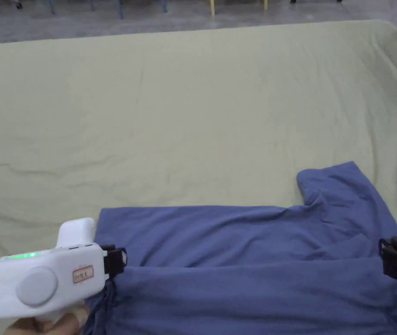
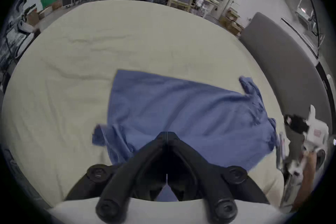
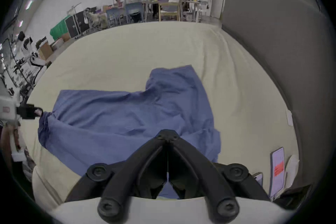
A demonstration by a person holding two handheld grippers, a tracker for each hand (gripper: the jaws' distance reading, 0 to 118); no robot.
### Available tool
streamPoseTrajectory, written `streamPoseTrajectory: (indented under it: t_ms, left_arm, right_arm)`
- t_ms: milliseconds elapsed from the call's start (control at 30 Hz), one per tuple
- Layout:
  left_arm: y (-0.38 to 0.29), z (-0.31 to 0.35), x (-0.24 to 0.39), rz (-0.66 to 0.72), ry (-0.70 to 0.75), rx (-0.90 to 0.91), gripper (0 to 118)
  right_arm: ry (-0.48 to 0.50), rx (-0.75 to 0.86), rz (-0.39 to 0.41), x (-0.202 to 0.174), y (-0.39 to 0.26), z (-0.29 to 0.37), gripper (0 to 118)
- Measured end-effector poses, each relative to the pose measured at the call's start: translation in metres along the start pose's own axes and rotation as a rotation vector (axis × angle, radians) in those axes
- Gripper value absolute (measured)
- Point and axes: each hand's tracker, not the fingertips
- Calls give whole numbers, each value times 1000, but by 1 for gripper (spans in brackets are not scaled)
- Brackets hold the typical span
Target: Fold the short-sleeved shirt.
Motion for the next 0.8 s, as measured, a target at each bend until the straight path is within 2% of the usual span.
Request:
streamPoseTrajectory:
  t_ms: [67,100,133,200,333,433,467,500,533,567,600,667,733,767,800]
  left_arm:
    - [23,-24,-3,-65,102,62,117]
    - [40,-40,-10,-131,199,64,118]
    - [51,-42,-17,-143,171,63,118]
    - [80,-75,-24,-108,285,56,118]
    - [91,-116,-27,-129,331,-54,118]
    - [84,-137,-21,-220,381,-162,110]
    - [83,-133,-22,-201,321,-170,104]
    - [87,-122,-20,-114,272,-110,89]
    - [90,-113,-19,-66,251,-83,66]
    - [92,-101,-15,-51,182,-51,11]
    - [97,-103,-13,-92,191,-34,1]
    - [101,-94,1,-168,196,-41,1]
    - [93,-87,10,-184,179,-37,1]
    - [95,-83,11,-171,163,-33,1]
    - [96,-79,11,-167,155,-26,1]
  right_arm:
    - [12,-9,7,-1,-2,-11,3]
    - [14,-11,15,-1,-2,-10,3]
    - [13,-11,23,-1,0,-9,3]
    - [9,-6,38,-3,2,-6,3]
    - [-12,-8,37,4,6,-7,3]
    - [-41,-30,47,9,8,-15,3]
    - [-48,-38,51,12,11,-19,3]
    - [-55,-44,56,15,13,-23,3]
    - [-61,-50,61,18,17,-27,3]
    - [-70,-54,70,20,21,-33,3]
    - [-79,-56,79,24,28,-40,3]
    - [-77,-65,101,34,47,-59,3]
    - [-5,-106,116,47,70,-87,5]
    - [23,-145,106,52,83,-104,34]
    - [-14,-191,94,54,95,-121,104]
